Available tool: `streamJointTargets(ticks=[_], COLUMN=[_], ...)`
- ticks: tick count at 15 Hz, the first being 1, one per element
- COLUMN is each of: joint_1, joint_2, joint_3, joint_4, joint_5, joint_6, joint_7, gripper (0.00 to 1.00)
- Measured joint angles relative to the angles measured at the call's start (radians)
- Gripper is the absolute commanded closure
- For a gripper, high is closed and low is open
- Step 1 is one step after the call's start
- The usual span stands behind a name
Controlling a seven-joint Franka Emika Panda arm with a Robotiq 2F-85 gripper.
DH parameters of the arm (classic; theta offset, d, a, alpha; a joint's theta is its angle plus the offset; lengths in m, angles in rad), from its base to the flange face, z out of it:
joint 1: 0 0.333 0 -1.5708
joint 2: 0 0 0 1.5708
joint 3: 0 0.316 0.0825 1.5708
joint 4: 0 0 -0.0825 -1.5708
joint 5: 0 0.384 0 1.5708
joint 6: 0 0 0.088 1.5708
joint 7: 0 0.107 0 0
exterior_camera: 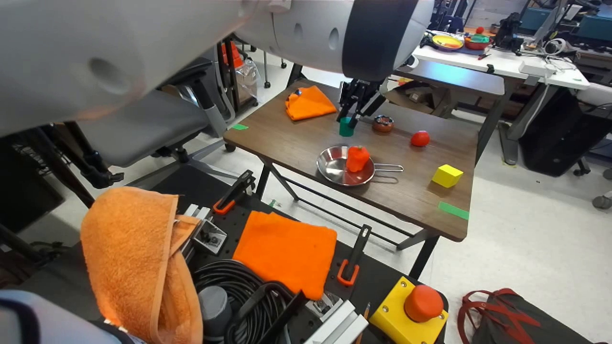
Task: Move the green object to the right
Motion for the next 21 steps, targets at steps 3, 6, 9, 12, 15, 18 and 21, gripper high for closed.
streamJointTargets(ticks=[3, 6, 9, 12, 15, 18, 21], joint_1=[-0.005, -0.008, -0.010, -0.010, -0.010, 0.003, 0.022], joint_2=[0.011, 0.020, 0.028, 0.033, 0.033, 0.029, 0.029], joint_3=[0.000, 0.000, 0.000, 0.000, 0.003, 0.006, 0.005], joint_4=[0.004, 0.004, 0.004, 0.004, 0.014, 0.058, 0.120], joint_5=[0.000, 0.000, 0.000, 0.000, 0.000, 0.000, 0.000], joint_6=[0.000, 0.000, 0.000, 0.000, -0.003, -0.012, -0.040], joint_7=[0.056, 0.108, 0.148, 0.163, 0.157, 0.124, 0.118], gripper=[0.83, 0.32, 0.12, 0.00, 0.00, 0.00, 0.00])
